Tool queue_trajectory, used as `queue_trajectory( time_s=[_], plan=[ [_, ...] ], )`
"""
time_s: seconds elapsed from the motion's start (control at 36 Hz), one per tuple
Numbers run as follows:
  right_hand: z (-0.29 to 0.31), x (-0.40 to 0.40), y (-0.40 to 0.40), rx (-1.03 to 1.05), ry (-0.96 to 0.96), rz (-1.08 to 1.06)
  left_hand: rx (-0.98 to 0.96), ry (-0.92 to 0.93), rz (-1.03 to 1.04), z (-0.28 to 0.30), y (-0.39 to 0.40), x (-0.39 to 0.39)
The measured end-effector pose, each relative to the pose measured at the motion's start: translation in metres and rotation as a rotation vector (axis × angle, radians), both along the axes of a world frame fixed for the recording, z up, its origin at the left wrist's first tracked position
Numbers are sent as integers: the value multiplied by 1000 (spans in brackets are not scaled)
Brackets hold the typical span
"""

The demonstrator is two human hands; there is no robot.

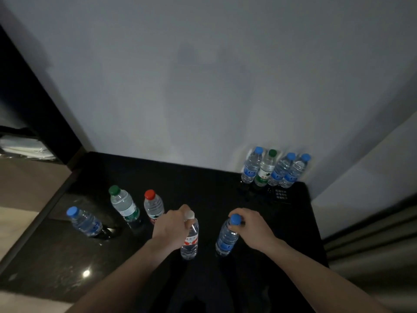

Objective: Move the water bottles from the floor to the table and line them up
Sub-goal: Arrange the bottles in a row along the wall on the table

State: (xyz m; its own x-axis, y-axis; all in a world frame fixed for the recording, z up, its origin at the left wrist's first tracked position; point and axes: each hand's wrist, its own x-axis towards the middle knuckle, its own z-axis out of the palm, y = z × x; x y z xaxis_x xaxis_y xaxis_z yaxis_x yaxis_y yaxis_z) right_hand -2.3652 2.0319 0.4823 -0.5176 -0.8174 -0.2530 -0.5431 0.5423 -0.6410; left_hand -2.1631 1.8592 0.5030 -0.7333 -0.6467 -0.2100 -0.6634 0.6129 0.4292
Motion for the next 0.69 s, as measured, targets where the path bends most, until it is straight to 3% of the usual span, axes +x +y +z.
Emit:
queue_trajectory(
  time_s=[0.39, 0.69],
  plan=[
    [5, -31, -11, -14, 31, 176, -38, -58, 57, 8, 12, -10],
    [38, -75, -40, -37, 120, 158, -73, -57, 58, 31, -11, -32]
  ],
)
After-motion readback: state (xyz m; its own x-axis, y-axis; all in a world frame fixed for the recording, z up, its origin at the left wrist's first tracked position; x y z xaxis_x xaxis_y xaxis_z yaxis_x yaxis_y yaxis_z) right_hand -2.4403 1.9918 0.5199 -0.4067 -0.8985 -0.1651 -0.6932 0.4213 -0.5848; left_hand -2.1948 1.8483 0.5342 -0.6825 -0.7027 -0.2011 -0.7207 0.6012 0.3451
